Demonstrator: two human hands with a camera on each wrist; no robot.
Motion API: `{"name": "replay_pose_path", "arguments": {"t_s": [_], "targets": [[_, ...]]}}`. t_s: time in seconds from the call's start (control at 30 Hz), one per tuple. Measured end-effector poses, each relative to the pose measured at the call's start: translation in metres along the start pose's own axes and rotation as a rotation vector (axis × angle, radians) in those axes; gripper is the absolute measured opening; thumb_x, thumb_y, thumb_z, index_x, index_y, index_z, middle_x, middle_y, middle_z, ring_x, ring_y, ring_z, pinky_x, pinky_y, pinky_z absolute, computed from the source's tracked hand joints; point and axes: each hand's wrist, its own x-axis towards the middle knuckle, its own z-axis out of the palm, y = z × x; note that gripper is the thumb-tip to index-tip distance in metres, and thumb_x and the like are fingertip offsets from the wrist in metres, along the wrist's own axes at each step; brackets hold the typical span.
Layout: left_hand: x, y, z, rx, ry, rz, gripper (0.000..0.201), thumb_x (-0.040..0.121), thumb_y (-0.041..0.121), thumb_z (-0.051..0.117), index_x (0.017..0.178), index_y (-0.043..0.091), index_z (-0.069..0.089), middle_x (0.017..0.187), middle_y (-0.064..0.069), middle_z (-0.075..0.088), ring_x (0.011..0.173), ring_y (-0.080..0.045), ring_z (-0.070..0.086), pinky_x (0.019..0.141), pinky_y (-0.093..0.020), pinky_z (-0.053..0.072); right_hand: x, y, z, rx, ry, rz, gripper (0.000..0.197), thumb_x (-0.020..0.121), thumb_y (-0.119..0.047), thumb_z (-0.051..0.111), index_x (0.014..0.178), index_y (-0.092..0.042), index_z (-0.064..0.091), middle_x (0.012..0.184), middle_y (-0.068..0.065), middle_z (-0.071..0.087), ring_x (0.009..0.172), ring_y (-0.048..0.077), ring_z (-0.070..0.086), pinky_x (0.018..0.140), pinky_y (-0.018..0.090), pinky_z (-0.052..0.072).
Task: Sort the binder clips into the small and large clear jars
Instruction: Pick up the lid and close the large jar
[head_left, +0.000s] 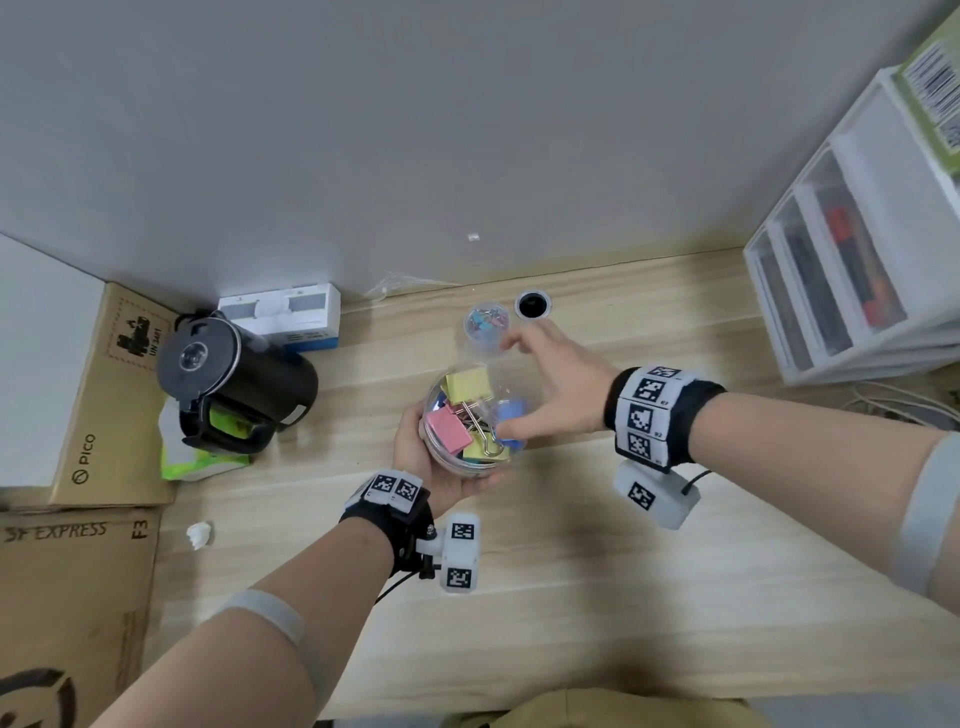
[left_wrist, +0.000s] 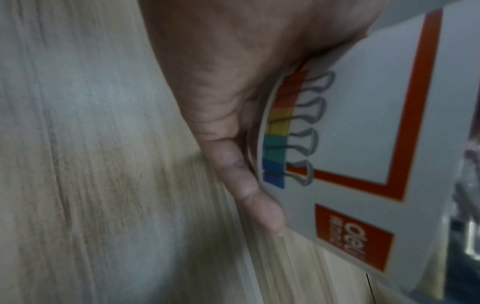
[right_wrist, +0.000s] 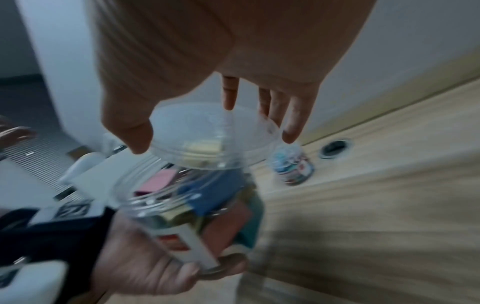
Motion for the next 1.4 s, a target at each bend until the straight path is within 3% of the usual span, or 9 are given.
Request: {"name": "replay_pose_path", "arguments": {"t_s": [0.1, 0.33, 0.57, 0.73, 0.87, 0.93, 1.17, 1.3, 1.4], "targets": [[-0.004, 0.0, 0.001, -0.011, 0.0, 0.049, 0.066, 0.09, 0.066, 0.04, 0.115, 0.013, 0.072, 0.107, -0.016, 0.075, 0.081, -0.036, 0.074, 0.073, -0.044, 0.055, 0.0, -0.029, 0.013, -0.183, -0.072, -0.144, 0.096, 0.05, -0.065, 0.076, 0.128, -0.027, 0.036, 0.127, -0.004, 0.036, 0.11, 0.014, 0.046, 0.09, 0.036, 0.05], [-0.011, -0.008, -0.004, -0.007, 0.087, 0.087, 0.067, 0.09, 0.067, 0.041, 0.108, 0.012, 0.073, 0.096, -0.016, 0.074, 0.073, -0.035, 0.07, 0.068, -0.044, 0.058, -0.005, -0.052, 0.022, -0.422, -0.075, -0.068, 0.095, 0.052, -0.07, 0.069, 0.126, -0.022, 0.033, 0.119, 0.003, 0.043, 0.09, 0.023, 0.057, 0.075, 0.037, 0.053], [-0.014, -0.015, 0.006, 0.058, 0.16, 0.103, 0.069, 0.089, 0.066, 0.042, 0.114, 0.011, 0.074, 0.111, -0.022, 0.076, 0.101, -0.04, 0.071, 0.093, -0.055, 0.056, -0.009, -0.062, 0.03, -0.385, -0.055, 0.31, 0.114, 0.059, -0.098, 0.031, 0.134, -0.013, 0.034, 0.079, -0.002, 0.065, 0.066, 0.02, 0.063, 0.069, 0.036, 0.056], [-0.017, -0.018, 0.007, 0.109, 0.181, 0.062, 0.073, 0.085, 0.071, 0.045, 0.113, 0.01, 0.075, 0.108, -0.02, 0.077, 0.103, -0.039, 0.073, 0.086, -0.052, 0.06, -0.009, -0.057, 0.035, -0.324, -0.116, 0.457, 0.125, 0.055, -0.101, 0.026, 0.14, -0.011, 0.034, 0.109, 0.011, 0.064, 0.091, 0.03, 0.063, 0.085, 0.04, 0.052], [-0.019, -0.022, 0.003, 0.078, 0.116, 0.04, 0.065, 0.082, 0.068, 0.049, 0.106, 0.013, 0.075, 0.103, -0.017, 0.076, 0.091, -0.037, 0.071, 0.086, -0.05, 0.057, -0.017, -0.05, 0.039, -0.276, -0.144, 0.198, 0.126, 0.054, -0.09, 0.054, 0.152, -0.033, 0.0, 0.144, 0.01, 0.032, 0.124, 0.034, 0.047, 0.099, 0.047, 0.045], [-0.017, -0.024, 0.002, 0.089, 0.123, 0.029, 0.067, 0.081, 0.069, 0.048, 0.106, 0.013, 0.074, 0.101, -0.017, 0.076, 0.087, -0.037, 0.07, 0.087, -0.052, 0.057, -0.022, -0.045, 0.042, -0.325, -0.154, 0.109, 0.128, 0.054, -0.082, 0.064, 0.152, -0.033, -0.003, 0.14, 0.009, 0.031, 0.12, 0.036, 0.047, 0.097, 0.046, 0.046], [-0.012, -0.029, 0.021, 0.252, 0.216, 0.029, 0.064, 0.088, 0.068, 0.046, 0.102, 0.013, 0.074, 0.093, -0.019, 0.079, 0.091, -0.04, 0.074, 0.087, -0.062, 0.058, -0.031, -0.022, 0.042, -0.252, -0.116, 0.194, 0.124, 0.054, -0.082, 0.063, 0.15, -0.036, 0.0, 0.131, 0.007, 0.035, 0.108, 0.03, 0.057, 0.091, 0.04, 0.051], [-0.007, -0.023, 0.039, 0.415, 0.211, 0.033, 0.064, 0.093, 0.068, 0.038, 0.109, 0.017, 0.073, 0.104, -0.018, 0.077, 0.095, -0.038, 0.074, 0.086, -0.057, 0.06, -0.033, -0.006, 0.032, -0.292, -0.074, 0.216, 0.127, 0.051, -0.082, 0.06, 0.151, -0.037, -0.004, 0.132, 0.004, 0.036, 0.109, 0.03, 0.054, 0.086, 0.04, 0.05], [0.001, -0.021, 0.058, 0.695, 0.289, 0.162, 0.076, 0.078, 0.077, 0.039, 0.122, 0.019, 0.061, 0.112, -0.008, 0.071, 0.098, -0.029, 0.07, 0.083, -0.047, 0.06, -0.031, 0.01, 0.025, -0.453, -0.044, 0.215, 0.127, 0.053, -0.081, 0.061, 0.151, -0.03, -0.001, 0.135, 0.004, 0.036, 0.107, 0.032, 0.05, 0.083, 0.043, 0.051]]}}
